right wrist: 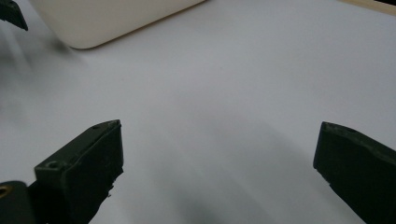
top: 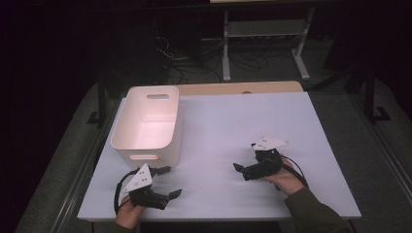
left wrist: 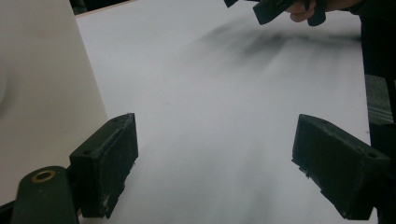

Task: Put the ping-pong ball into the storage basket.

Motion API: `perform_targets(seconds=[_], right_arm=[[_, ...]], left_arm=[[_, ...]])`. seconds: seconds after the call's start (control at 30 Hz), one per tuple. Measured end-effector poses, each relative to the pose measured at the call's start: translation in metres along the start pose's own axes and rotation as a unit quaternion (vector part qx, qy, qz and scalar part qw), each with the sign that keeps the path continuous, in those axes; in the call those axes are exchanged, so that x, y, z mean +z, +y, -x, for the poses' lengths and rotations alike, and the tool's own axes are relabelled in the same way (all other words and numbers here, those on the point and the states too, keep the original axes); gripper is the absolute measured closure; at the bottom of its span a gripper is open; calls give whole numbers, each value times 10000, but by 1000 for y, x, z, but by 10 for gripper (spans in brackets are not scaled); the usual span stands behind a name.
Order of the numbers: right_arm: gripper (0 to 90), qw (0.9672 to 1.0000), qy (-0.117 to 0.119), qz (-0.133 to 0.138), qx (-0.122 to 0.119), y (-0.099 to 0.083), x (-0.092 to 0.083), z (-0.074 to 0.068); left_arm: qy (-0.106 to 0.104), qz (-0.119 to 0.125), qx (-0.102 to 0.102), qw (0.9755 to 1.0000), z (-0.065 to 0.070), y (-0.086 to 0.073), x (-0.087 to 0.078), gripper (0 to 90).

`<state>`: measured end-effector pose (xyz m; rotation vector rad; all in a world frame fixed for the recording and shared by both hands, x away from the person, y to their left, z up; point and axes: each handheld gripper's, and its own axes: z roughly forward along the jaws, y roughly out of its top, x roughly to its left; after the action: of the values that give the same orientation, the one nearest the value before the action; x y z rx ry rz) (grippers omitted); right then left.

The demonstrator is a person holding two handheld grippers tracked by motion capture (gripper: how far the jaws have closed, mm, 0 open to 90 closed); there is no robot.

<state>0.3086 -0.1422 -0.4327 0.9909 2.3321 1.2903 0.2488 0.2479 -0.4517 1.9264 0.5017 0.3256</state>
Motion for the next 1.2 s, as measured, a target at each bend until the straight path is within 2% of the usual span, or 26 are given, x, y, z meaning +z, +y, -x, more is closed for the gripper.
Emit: perform_targets(seconds=[0.47, 1.2], right_arm=[[13, 9998, -171, -63, 59, -19, -16, 5], [10, 9989, -395, 15, 260, -38, -39, 11]], left_arm=[[1, -2, 1, 10000, 0, 0, 0, 142], [-1, -4, -2, 10000, 0, 0, 0, 142]])
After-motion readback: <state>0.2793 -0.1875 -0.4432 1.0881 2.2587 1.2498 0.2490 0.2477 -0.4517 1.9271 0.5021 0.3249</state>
